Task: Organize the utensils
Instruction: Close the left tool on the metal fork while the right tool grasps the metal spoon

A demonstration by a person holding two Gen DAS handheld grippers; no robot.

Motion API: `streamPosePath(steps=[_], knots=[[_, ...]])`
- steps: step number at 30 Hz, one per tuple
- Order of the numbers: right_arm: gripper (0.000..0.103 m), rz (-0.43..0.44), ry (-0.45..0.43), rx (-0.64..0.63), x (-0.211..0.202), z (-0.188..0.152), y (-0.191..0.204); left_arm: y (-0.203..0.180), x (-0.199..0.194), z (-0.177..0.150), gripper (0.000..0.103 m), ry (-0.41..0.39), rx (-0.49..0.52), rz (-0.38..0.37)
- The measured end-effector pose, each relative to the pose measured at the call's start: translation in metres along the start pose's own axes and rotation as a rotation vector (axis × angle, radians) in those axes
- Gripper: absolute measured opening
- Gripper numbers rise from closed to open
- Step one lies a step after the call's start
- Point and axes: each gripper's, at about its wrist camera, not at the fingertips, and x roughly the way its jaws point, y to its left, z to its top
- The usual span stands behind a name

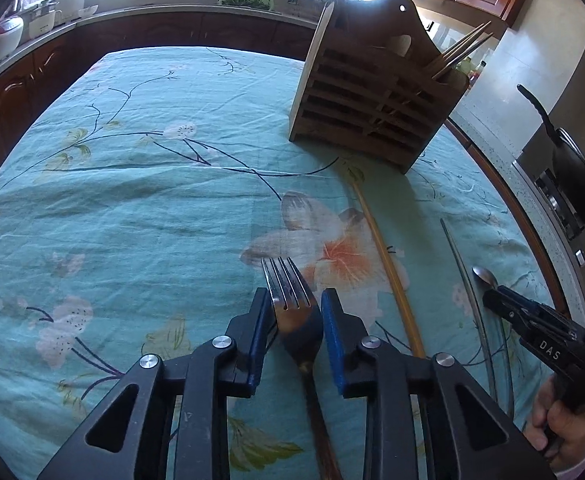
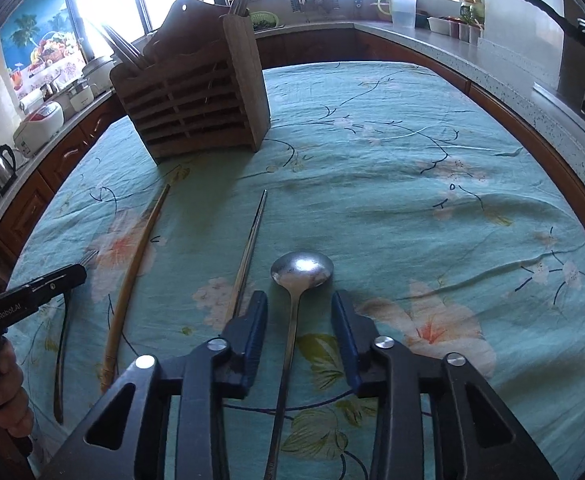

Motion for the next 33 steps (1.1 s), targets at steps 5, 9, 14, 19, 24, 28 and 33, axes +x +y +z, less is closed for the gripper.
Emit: streamPosePath(steps=[5,9,14,19,24,28,33], knots=[[0.004,0.041,0.010,0.012,-0.001,0.001,-0.003,0.004,-0.003,-0.001,0.022,0.006,-0.015,-0.036],[0.004,0.097,-0.005,0.053,-0.009,0.001,-0.008,0.007,-0.014,-0.001,0.021,-0.008,-0.034,-0.070],[0.004,0.157,-0.056,0.087,-0.032,0.008,-0.011,0.007,-0.037,0.002,0.021,-0.049,-0.037,-0.105],[0.004,0.202,-0.127,0.118,-0.061,0.019,-0.014,0.006,-0.065,0.006,0.020,-0.106,-0.034,-0.142],[0.003,0.223,-0.193,0.131,-0.085,0.029,-0.016,0.010,-0.092,0.006,0.019,-0.163,-0.041,-0.186],[0.002,0.241,-0.235,0.138,-0.099,0.036,-0.017,0.016,-0.108,0.005,0.002,-0.195,-0.049,-0.206],[0.002,0.248,-0.270,0.131,-0.108,0.043,-0.014,0.020,-0.116,0.006,0.001,-0.212,-0.065,-0.218]])
